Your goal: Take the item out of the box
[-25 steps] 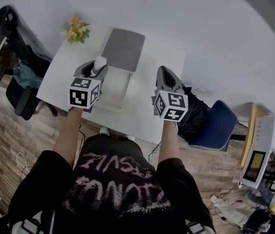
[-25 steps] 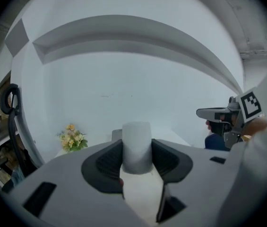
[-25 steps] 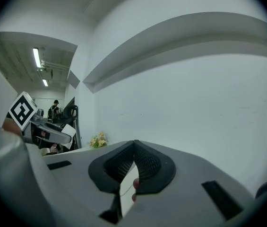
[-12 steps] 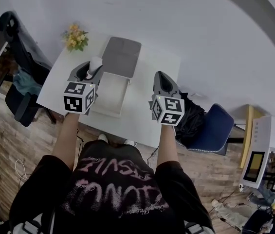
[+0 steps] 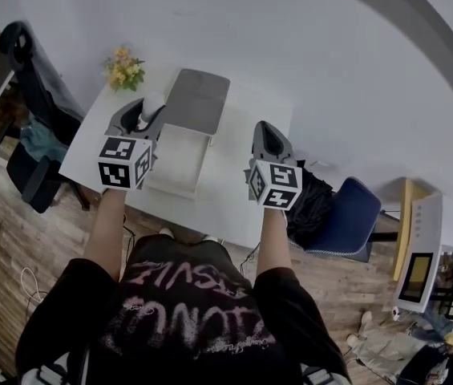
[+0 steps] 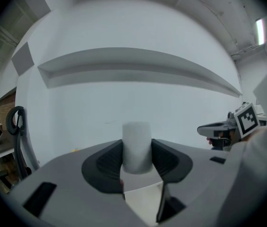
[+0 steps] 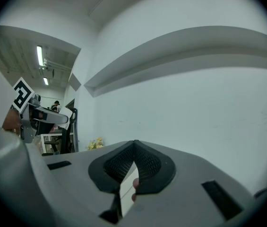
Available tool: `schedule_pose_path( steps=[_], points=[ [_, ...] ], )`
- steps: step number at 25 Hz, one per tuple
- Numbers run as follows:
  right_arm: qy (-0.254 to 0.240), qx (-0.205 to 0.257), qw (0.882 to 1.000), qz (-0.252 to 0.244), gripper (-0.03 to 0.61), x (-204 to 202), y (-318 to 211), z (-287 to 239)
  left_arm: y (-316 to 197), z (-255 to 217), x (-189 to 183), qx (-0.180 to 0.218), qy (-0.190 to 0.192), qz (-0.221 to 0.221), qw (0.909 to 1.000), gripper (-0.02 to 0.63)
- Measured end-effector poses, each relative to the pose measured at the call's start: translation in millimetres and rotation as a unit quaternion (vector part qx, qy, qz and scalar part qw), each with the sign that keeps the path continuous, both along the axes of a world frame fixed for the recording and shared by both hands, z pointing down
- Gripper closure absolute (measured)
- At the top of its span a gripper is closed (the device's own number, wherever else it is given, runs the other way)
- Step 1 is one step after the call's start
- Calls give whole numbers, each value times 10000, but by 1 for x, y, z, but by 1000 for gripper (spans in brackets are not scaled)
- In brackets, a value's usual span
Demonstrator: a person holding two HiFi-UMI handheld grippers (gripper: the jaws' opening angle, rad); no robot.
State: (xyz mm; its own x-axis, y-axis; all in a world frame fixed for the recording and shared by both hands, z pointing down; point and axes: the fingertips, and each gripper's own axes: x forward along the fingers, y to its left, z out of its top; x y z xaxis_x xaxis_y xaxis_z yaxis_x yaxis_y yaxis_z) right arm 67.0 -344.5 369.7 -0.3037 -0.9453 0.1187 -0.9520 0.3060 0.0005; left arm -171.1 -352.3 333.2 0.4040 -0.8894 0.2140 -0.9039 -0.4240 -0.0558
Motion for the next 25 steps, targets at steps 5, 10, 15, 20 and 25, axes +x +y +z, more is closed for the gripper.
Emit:
schedule_pose_path(
  steps=[5,10,15,20,25],
  points=[
    [-6,69,9999,81,569,4,-1,-4,-2,-7,0,115,99,15,9999,434],
    [-1,92,9999,73,569,6,-4,-6,-4,-16,-3,215,139,-7,9997,434],
    [19,119,9999,88,569,7,-7,-9,-8,-18,-7,207,247,-34,9995,434],
    [5,148,9999,64,571,5,-10,-10,-9,-16,-7,240,202,-26,9995,434],
    [7,175,9998,50,571,3,-10,-13,-9,-16,-7,236,219,-23,9995,434]
  ],
)
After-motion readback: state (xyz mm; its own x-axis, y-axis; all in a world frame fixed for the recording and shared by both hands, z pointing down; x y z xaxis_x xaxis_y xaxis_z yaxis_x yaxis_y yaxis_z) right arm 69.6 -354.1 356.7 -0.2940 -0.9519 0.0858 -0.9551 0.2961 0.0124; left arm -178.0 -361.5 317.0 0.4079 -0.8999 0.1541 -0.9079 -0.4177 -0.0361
